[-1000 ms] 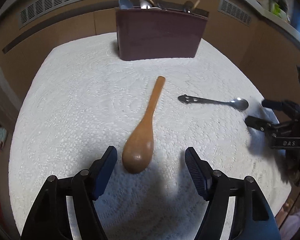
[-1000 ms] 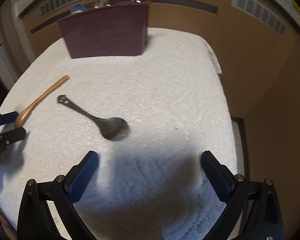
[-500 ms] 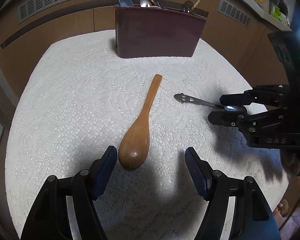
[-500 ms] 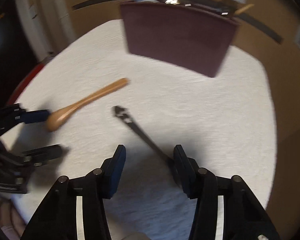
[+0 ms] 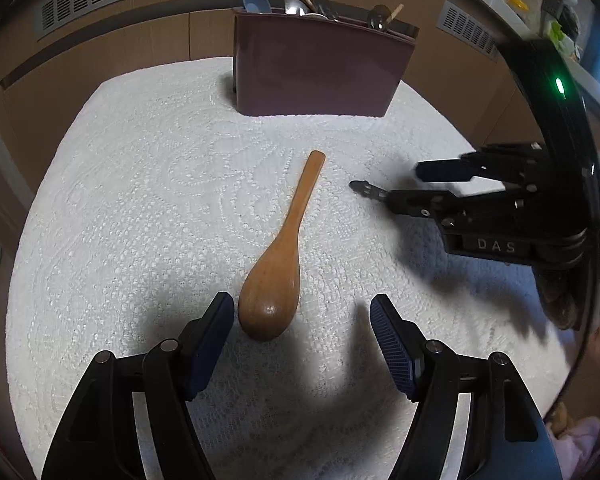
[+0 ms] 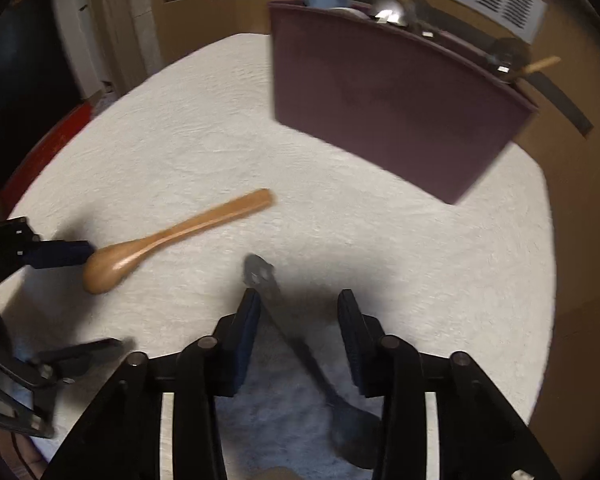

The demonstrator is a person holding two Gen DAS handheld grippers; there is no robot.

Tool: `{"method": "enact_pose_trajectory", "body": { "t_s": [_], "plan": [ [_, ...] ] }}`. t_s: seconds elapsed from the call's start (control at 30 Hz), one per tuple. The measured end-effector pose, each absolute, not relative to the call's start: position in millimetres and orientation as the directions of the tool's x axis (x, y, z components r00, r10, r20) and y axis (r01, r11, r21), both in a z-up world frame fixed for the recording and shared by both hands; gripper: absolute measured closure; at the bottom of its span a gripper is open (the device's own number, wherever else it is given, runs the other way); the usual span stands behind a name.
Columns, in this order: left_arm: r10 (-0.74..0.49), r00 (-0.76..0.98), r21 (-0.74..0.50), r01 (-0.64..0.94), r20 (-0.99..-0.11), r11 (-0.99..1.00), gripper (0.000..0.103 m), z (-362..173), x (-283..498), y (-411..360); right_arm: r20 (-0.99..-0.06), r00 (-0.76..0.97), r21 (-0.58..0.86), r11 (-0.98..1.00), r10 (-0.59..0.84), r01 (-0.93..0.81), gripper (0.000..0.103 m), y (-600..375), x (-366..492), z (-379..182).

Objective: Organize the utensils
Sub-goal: 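Close the left tool on the wooden spoon while the right tool grasps the metal spoon, then lift the wooden spoon and metal spoon up toward the maroon caddy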

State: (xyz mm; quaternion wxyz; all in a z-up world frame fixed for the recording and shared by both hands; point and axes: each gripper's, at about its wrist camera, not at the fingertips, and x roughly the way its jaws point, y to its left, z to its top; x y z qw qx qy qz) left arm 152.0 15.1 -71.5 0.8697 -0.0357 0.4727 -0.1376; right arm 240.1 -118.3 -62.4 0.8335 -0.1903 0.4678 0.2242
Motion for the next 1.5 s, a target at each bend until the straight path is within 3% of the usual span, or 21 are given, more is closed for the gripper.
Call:
{"method": "enact_pose_trajectory", "body": {
  "t_s": [0.1,0.4,0.5,0.67,0.77,0.87,0.93,1.03,1.1,1.17,1.2,1.23,1.4,1.5],
  "plan": [
    [-0.292,0.530,-0.194,0.234,-0.796,0.953,0.049,-59,165,14,-0.840,0.522,-0.153,0.860,0.146,-0.486,0.043,-143,234,-63],
    [-0.233,0.430,-0.067,0.367,-0.872,0.928,0.077,-54,252,-26,-0.811,0.578,-0.136,0.930,0.094,-0.341,0.020,-208,197,-57],
    [-0.227,0.366,-0.072,0.391,-0.902,0.918,0.080,-61,268,-36,-0.794,0.606,-0.191,0.930,0.041,-0.314,0.010,-215,188,-60],
    [-0.201,0.395,-0.049,0.363,-0.896,0.930,0.089,-64,268,-42,-0.772,0.636,-0.227,0.937,-0.008,-0.265,0.006,-227,174,-60],
    [-0.217,0.477,-0.068,0.310,-0.852,0.948,0.089,-53,249,-32,-0.782,0.615,-0.126,0.941,0.101,-0.315,0.006,-229,167,-57],
    [-0.250,0.593,-0.118,0.252,-0.766,0.960,0.089,-27,218,-16,-0.785,0.587,-0.010,0.944,0.197,-0.330,0.013,-228,171,-55],
    [-0.262,0.661,-0.150,0.223,-0.703,0.963,0.089,-9,200,-5,-0.777,0.596,0.000,0.946,0.204,-0.324,0.039,-225,175,-53],
    [-0.269,0.751,-0.185,0.196,-0.602,0.963,0.090,14,172,9,-0.803,0.554,-0.012,0.923,0.221,-0.385,0.045,-211,184,-61],
    [-0.275,0.772,-0.207,0.189,-0.572,0.960,0.090,24,165,14,-0.808,0.549,-0.032,0.913,0.216,-0.407,0.046,-202,189,-66],
    [-0.285,0.775,-0.228,0.186,-0.563,0.956,0.090,26,163,16,-0.812,0.544,-0.049,0.903,0.213,-0.427,0.056,-194,194,-70],
    [-0.283,0.775,-0.230,0.182,-0.565,0.956,0.090,27,163,17,-0.815,0.535,-0.036,0.901,0.224,-0.433,0.070,-191,196,-68],
    [-0.280,0.776,-0.230,0.177,-0.565,0.957,0.090,27,163,18,-0.821,0.525,-0.036,0.898,0.223,-0.438,0.075,-188,197,-67],
    [-0.282,0.769,-0.234,0.176,-0.574,0.956,0.090,27,154,24,-0.775,0.614,-0.166,0.888,0.151,-0.428,0.076,-175,179,-41],
    [-0.275,0.723,-0.239,0.155,-0.633,0.959,0.089,14,159,26,-0.748,0.648,-0.176,0.899,0.143,-0.401,0.076,-175,174,-18]
  ]
}}
